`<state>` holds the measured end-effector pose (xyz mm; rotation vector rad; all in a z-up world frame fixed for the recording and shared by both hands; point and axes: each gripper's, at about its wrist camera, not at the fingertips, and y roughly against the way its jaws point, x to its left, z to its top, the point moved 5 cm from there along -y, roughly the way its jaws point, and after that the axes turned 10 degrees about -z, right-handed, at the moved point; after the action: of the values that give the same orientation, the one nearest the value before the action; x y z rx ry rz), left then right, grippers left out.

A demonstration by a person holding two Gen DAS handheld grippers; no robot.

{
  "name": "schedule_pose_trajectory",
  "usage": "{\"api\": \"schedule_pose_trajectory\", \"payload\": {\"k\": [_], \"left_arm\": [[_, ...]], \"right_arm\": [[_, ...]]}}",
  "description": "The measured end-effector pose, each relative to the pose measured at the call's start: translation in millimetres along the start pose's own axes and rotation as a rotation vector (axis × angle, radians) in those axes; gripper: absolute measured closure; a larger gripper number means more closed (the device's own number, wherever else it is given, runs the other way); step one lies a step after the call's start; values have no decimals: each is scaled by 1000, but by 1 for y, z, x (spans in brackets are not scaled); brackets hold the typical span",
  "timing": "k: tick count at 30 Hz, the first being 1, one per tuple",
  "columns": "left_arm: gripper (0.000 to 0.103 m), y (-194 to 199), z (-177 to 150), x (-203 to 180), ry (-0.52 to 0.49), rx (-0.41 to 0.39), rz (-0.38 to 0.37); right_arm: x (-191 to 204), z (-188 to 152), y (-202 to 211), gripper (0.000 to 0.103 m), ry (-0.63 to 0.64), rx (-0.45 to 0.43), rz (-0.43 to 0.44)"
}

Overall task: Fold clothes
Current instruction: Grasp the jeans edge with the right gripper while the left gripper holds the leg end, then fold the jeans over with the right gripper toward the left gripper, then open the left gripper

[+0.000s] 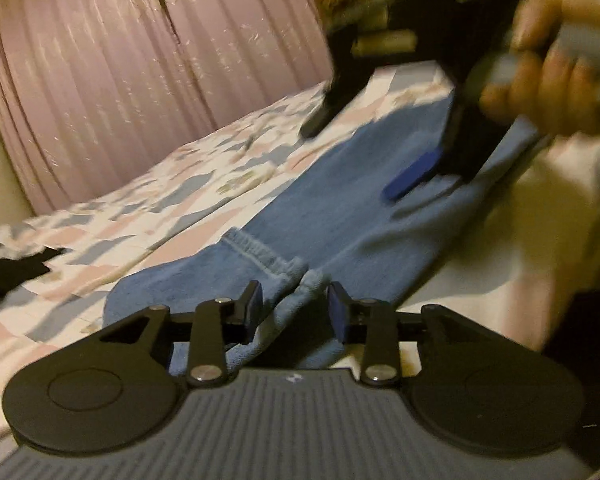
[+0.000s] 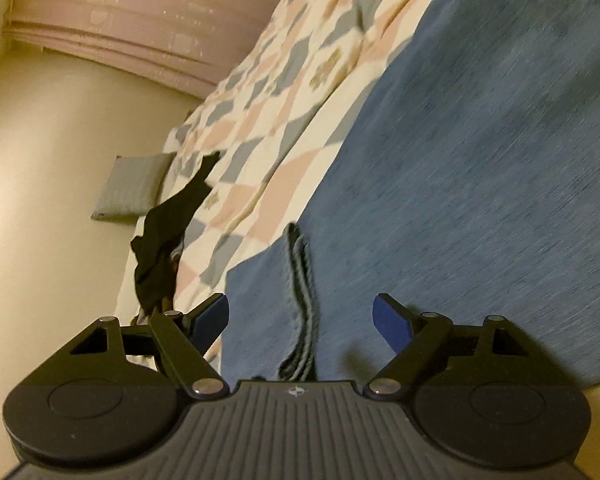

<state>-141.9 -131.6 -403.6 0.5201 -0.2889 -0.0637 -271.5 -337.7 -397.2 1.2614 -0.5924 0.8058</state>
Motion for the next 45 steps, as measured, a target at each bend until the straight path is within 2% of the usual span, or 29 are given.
{"api": "schedule_pose_trajectory", "payload": {"k": [2,4,5,9,12,15,16,18,21,24,26,28,30,31,34,37,39,41,43,44,45], "left_arm": [[80,17,11,9,47,-32,-34],[80,24,22,20,65,-47,-40],[81,20,25,24,53,-31,-48],[78,-2,15,-1,-163,97,-119],[78,-9,4,-6,-202,134,-131],[79,-15,4,-1,-208,153,-109],[80,-15,5,0,-207,152,-120],[96,-18,3,-2,-216,160,-148],[99,-10,4,-3,-278,134,-113],[100,26,23,10,-216,46,-149],[100,39,24,13,-202,39,-162],[100,24,10,8,-205,110,-176],[100,1,-10,-1,-219,193,-183],[100,-5,-16,-6,-219,198,-187],[100,-7,-14,-7,-164,173,-175],[100,3,-6,9,-34,111,-199],[100,5,-6,16,17,94,-208],[100,6,-6,18,37,88,-211],[100,8,-4,19,41,82,-212],[100,10,-3,19,45,78,-219],[100,10,-2,19,45,76,-223]], "right_arm": [[2,-3,-3,25,-3,8,1],[3,-5,-8,27,-6,15,-5],[3,-6,-10,28,-6,16,-9],[5,-10,-11,28,-8,14,-12],[5,-13,-10,28,-5,10,-10],[8,-17,-10,28,25,4,-24],[8,-17,-10,28,31,1,-29],[8,-19,-10,28,35,-4,-33],[8,-20,-6,28,30,-4,-27],[12,-21,-2,28,36,5,-2],[16,-23,-2,28,45,15,18],[22,-24,-13,29,49,39,24],[26,-26,-27,35,51,67,13],[27,-27,-33,35,55,77,9],[27,-29,-51,38,63,118,-43],[28,-30,-69,46,96,165,-98],[25,-31,-82,61,118,199,-178],[24,-32,-91,66,139,210,-230],[27,-30,-89,62,132,186,-209],[27,-29,-88,53,122,174,-191],[27,-28,-88,48,116,170,-185]]}}
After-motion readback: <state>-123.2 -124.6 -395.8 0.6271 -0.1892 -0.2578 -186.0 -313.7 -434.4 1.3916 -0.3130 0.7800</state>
